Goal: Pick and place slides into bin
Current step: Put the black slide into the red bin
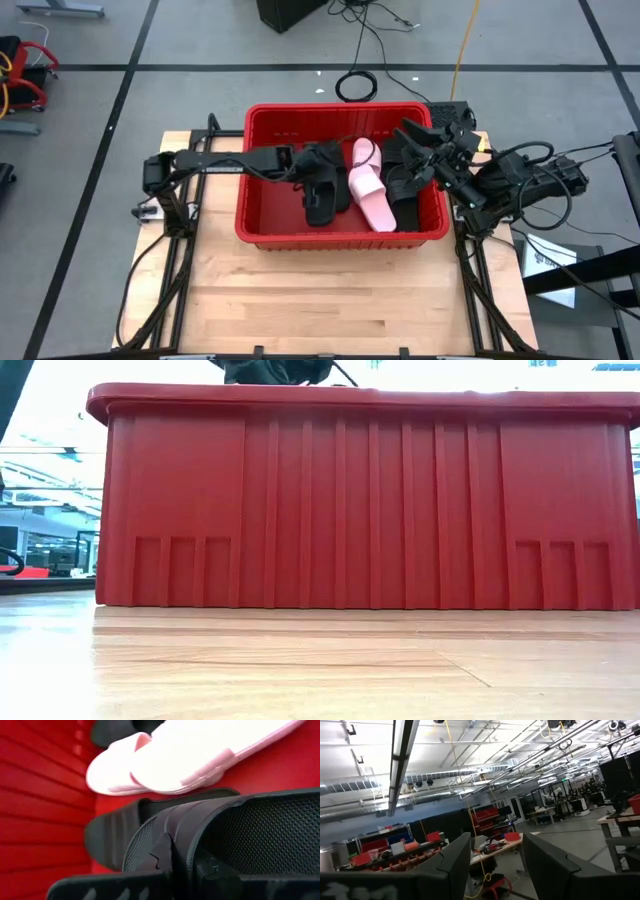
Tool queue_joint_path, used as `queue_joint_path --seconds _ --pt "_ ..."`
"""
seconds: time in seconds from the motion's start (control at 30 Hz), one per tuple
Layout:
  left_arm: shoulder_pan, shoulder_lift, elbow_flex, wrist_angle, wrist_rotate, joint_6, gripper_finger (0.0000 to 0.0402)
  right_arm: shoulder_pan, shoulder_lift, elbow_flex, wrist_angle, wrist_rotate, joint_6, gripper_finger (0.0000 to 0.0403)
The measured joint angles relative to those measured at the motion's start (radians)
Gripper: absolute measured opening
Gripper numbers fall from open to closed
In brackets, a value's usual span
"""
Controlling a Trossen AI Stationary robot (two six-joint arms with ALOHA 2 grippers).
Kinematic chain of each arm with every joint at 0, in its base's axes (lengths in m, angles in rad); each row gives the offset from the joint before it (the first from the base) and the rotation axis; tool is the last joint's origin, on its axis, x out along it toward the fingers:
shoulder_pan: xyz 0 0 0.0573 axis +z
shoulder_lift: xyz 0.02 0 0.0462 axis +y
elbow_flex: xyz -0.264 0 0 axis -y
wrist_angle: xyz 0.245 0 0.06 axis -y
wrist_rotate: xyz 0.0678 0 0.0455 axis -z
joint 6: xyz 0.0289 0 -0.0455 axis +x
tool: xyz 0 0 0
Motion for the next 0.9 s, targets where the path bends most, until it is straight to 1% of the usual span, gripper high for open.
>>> queue_joint_path --seconds 0.2,0.33,0.43,0.53,0.63,0.73,0.9 --pt "-0.026 0.056 0.000 0.075 0.038 0.006 0.0005 0.000 -0.004 0.000 -0.021 0.000 0.022 0.0169" --pt "-0.031 0.090 0.000 0.126 0.033 0.006 0.0012 0.000 -0.004 0.000 -0.021 0.000 0.022 0.0169" --pt "-0.025 0.113 0.000 0.149 0.034 0.005 0.0008 0.000 -0.005 0.000 -0.020 0.000 0.022 0.0169" --pt "-0.024 0.145 0.000 0.164 0.030 0.003 0.0003 0.000 -0.004 0.000 -0.019 0.000 0.022 0.0169" --pt "-0.024 0.171 0.000 0.174 0.025 0.010 0.0011 0.000 -0.004 0.000 -0.020 0.000 0.034 0.0169" --pt "-0.027 0.193 0.001 0.181 -0.006 0.013 0.0015 0.000 -0.004 0.000 -0.034 0.000 0.059 0.0169" --pt "-0.026 0.209 0.002 0.192 -0.037 0.022 0.0004 0.000 -0.004 0.000 -0.065 -0.001 0.099 0.0169"
